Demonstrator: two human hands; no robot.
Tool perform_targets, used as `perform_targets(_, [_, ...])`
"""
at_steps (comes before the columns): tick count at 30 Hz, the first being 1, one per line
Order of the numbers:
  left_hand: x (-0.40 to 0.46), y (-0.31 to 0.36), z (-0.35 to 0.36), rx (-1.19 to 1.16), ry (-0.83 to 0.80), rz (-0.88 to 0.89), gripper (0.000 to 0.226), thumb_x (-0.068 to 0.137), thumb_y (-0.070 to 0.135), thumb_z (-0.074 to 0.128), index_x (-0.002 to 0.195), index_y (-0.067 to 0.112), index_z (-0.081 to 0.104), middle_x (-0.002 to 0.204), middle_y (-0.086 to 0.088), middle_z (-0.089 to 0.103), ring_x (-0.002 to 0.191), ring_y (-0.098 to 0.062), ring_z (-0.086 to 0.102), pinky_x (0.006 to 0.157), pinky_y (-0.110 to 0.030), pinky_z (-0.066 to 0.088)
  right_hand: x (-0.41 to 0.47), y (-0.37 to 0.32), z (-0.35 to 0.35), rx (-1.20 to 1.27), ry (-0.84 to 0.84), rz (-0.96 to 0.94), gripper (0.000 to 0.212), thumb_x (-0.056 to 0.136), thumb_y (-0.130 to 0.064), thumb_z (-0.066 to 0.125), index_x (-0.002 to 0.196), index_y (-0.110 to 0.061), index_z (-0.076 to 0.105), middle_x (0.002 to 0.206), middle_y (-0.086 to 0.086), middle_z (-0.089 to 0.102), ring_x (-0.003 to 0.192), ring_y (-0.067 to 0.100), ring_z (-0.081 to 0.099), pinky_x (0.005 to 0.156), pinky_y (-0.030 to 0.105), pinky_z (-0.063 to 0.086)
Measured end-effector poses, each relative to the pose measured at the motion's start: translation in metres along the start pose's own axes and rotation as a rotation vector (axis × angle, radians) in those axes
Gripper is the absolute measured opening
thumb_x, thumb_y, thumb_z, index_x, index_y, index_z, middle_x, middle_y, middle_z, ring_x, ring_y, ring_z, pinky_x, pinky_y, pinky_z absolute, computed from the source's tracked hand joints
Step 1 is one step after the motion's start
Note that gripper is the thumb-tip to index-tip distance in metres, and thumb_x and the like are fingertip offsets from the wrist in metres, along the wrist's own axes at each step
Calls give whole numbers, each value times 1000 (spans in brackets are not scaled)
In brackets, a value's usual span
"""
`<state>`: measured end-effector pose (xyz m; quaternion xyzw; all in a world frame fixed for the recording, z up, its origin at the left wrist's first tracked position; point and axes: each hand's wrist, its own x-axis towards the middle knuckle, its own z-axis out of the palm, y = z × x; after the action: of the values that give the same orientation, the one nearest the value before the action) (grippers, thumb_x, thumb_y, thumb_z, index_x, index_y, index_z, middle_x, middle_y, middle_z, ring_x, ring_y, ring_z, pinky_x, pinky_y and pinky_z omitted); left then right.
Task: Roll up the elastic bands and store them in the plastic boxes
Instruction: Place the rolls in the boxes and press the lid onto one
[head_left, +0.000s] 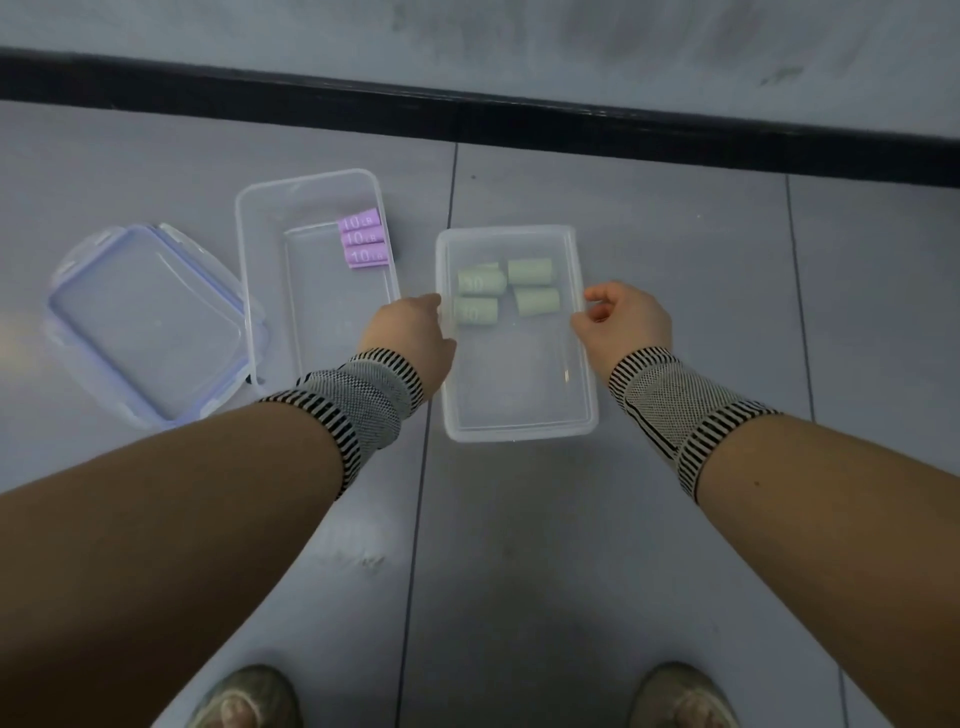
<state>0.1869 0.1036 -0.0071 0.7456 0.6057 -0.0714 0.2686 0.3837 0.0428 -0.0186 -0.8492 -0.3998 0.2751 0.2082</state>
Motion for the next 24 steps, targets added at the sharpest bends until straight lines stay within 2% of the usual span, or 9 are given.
perform_targets(5, [-7, 2, 1, 20, 44, 47, 50, 92, 24, 55, 139, 13, 40, 132, -7, 52, 110, -25, 56, 95, -37, 46, 1, 2, -2, -42, -1, -22, 30, 88, -23, 61, 117, -16, 62, 96, -1, 66, 89, 15, 61, 78, 17, 39])
perform_targets(10, [-8, -1, 2, 7, 48, 72, 54, 93, 25, 53, 144, 16, 35, 140, -5, 45, 113, -23, 56, 98, -36, 44, -2, 4, 2, -27, 19, -14, 29, 90, -22, 59, 119, -17, 61, 102, 0, 68, 82, 11, 58, 76, 17, 40])
perform_targets(16, [-8, 0, 3, -7, 52, 71, 54, 93, 23, 54, 144, 16, 35, 140, -4, 47, 113, -22, 57, 98, -36, 45, -3, 4, 2, -21, 8, -30, 36, 91, -19, 57, 127, -20, 58, 91, -4, 62, 83, 12, 57, 79, 17, 39])
perform_targets(20, [-8, 2, 2, 13, 29, 70, 53, 94, 24, 53, 143, 15, 35, 143, -4, 42, 114, -22, 55, 97, -35, 44, -2, 5, 3, -65, -16, -63, 38, 93, -19, 54, 131, -20, 56, 107, 4, 66, 95, 19, 61, 89, 26, 45])
perform_targets(24, [-7, 2, -1, 94, 13, 86, 52, 95, 27, 50, 143, 15, 34, 146, -1, 35, 119, -24, 51, 95, -36, 44, -2, 3, 3, -278, -52, -150, 36, 97, -21, 45, 133, -20, 54, 110, 13, 57, 95, 28, 57, 82, 31, 44])
